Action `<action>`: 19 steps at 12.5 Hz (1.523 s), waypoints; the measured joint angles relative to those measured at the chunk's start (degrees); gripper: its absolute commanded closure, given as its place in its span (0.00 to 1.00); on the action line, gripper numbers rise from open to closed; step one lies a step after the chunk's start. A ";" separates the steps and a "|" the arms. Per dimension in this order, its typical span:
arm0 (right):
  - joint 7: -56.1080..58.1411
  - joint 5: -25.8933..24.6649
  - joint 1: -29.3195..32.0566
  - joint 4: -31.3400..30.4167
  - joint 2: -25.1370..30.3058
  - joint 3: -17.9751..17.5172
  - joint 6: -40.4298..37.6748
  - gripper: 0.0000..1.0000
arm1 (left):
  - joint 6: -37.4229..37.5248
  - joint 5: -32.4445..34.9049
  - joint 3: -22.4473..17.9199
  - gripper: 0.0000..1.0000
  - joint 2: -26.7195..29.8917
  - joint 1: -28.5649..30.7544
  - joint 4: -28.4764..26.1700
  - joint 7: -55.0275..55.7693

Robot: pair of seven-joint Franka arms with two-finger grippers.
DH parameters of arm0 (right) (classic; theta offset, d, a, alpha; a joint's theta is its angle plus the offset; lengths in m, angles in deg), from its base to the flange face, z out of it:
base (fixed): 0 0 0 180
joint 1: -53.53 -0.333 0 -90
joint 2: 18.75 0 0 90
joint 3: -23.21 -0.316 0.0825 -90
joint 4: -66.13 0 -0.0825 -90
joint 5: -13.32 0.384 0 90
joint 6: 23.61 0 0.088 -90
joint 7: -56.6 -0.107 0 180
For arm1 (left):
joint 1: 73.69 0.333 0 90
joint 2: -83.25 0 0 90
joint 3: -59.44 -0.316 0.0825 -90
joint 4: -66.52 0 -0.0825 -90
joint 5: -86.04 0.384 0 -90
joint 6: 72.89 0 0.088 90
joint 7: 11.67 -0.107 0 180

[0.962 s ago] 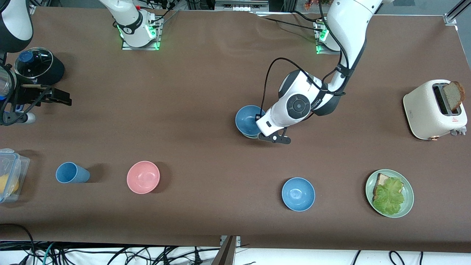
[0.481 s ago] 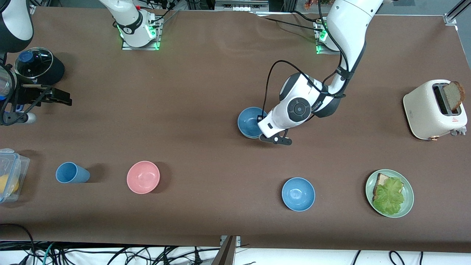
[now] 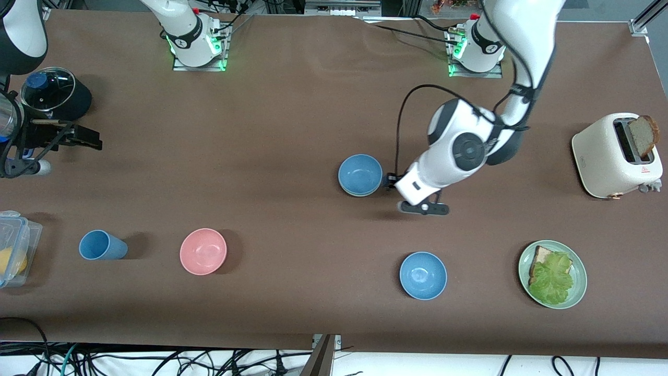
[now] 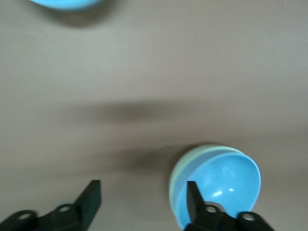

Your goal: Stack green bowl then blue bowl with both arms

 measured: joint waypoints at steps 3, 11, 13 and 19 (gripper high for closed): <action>0.00 0.00 -0.01 0.00 -0.01 -0.01 0.02 0.00 | -5.32 0.00 -0.01 0.00 9.59 4.20 -8.85 -0.03; 0.00 0.01 -0.02 -0.01 -0.03 -0.01 0.06 0.00 | 33.51 12.30 -9.68 0.00 26.65 11.85 3.20 -1.72; -0.01 0.01 -0.02 -0.01 -0.03 -0.01 0.06 0.00 | 34.33 13.37 -11.74 0.00 26.24 11.86 4.42 -4.68; -0.01 0.01 -0.02 -0.01 -0.03 -0.01 0.07 0.00 | 34.38 13.36 -11.68 0.00 25.25 11.11 5.60 -4.96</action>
